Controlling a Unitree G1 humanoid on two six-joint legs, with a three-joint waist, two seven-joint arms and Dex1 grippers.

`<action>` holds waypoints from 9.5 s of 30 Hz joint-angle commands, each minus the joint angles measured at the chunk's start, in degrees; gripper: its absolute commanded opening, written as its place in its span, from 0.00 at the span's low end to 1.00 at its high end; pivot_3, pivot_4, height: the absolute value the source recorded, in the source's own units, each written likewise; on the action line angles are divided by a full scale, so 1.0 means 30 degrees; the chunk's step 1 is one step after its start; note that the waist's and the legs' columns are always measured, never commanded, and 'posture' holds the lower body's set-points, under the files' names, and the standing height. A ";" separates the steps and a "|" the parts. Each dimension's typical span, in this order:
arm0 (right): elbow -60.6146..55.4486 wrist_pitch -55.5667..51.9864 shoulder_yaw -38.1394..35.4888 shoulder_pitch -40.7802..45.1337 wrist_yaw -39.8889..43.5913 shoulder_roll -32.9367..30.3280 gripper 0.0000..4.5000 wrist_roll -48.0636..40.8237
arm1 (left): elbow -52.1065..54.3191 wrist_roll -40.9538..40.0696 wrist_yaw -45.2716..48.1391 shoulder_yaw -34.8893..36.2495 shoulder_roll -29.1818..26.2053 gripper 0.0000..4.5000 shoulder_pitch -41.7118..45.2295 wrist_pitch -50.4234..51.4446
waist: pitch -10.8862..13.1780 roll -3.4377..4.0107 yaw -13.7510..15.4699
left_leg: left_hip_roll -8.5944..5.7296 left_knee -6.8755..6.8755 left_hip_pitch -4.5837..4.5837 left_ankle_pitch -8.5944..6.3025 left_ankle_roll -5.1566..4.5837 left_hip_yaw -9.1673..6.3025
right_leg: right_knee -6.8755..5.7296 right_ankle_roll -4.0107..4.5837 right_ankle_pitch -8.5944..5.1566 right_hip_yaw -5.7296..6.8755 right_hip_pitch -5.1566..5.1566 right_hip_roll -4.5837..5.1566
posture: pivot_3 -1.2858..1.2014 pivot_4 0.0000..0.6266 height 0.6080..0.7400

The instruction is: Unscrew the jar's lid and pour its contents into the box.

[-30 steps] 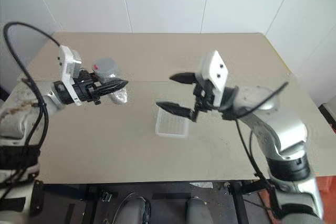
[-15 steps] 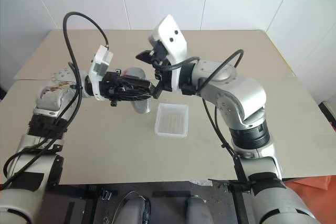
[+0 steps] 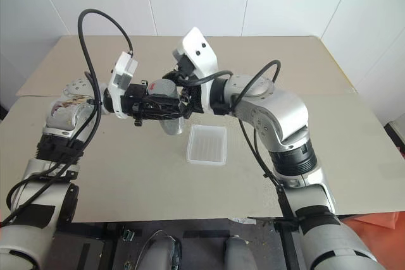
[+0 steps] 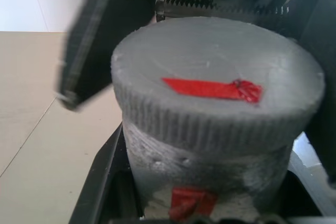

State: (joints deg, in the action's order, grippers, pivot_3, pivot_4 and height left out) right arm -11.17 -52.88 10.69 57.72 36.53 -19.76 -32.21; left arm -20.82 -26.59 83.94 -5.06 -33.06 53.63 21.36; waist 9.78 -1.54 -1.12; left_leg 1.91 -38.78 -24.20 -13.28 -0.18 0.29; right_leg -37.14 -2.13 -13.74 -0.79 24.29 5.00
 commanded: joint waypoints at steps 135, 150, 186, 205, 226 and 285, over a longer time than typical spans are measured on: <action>0.0717 0.3382 -0.0871 -0.0933 0.0579 -0.0288 0.98 0.3283 | -0.0225 0.0786 0.0947 0.1217 -0.0558 0.43 -0.0925 -0.2285 | 0.0020 0.0031 0.0030 | 0.0009 -0.0016 -0.0005 0.0002 0.0004 -0.0017 | -0.0019 -0.0001 0.0004 0.0006 -0.0001 -0.0015 | 0.52 0.24 1.00; -0.0701 0.2933 -0.1609 -0.2057 0.0632 -0.1994 0.98 0.2218 | 0.0022 0.0790 0.1087 0.1391 -0.0794 0.43 -0.1157 -0.2174 | 0.0020 0.0030 0.0080 | 0.0011 -0.0015 -0.0005 0.0002 0.0004 -0.0016 | -0.0009 -0.0001 0.0004 0.0008 0.0000 -0.0015 | 0.52 0.24 1.00; -0.0740 -0.0736 0.1437 0.1293 -0.0410 0.0761 0.98 0.1689 | -0.0334 0.1197 0.1215 0.1097 -0.0292 0.43 -0.0895 -0.2289 | 0.0020 0.0031 0.0007 | 0.0011 -0.0017 -0.0001 0.0002 0.0003 -0.0022 | -0.0022 -0.0001 0.0004 0.0008 0.0000 -0.0021 | 0.52 0.24 1.00; -0.0633 -0.0533 0.1028 0.1247 -0.0160 0.1303 0.98 0.2247 | -0.0222 0.1177 0.1335 0.1068 -0.0391 0.43 -0.1053 -0.2222 | 0.0020 0.0031 0.0018 | 0.0012 -0.0016 -0.0001 0.0003 0.0003 -0.0023 | -0.0022 0.0000 0.0004 0.0009 -0.0001 -0.0020 | 0.52 0.24 1.00; -0.0269 -0.0195 0.0921 0.1184 -0.0011 0.1457 0.61 0.2342 | -0.0067 0.1230 0.1494 0.1060 -0.0612 0.43 -0.1187 -0.2179 | 0.0020 0.0031 0.0015 | 0.0012 -0.0015 -0.0001 0.0002 0.0003 -0.0023 | -0.0021 0.0000 0.0004 0.0009 -0.0001 -0.0020 | 0.52 0.24 1.00; -0.4128 -0.9246 -0.6258 -0.5824 0.2644 -0.9290 0.99 -0.7640 | -0.5266 3.6031 -3.7908 -1.3730 0.0412 0.43 0.5402 -1.9762 | 0.0021 0.0013 0.0615 | -0.0059 -0.0020 -0.0015 0.0001 0.0003 0.0000 | 0.0019 -0.0030 0.0011 0.0003 -0.0022 0.0054 | 0.52 0.24 1.00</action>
State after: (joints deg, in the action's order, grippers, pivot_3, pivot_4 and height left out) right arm -23.28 -80.62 -7.38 39.30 44.47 -46.87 -54.38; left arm -36.54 78.39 -25.43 -44.64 -32.59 68.38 -40.53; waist 9.85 -1.50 0.73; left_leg 1.73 -38.86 -24.28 -13.27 -0.17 0.29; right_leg -37.10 -2.22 -13.71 -0.77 24.23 5.17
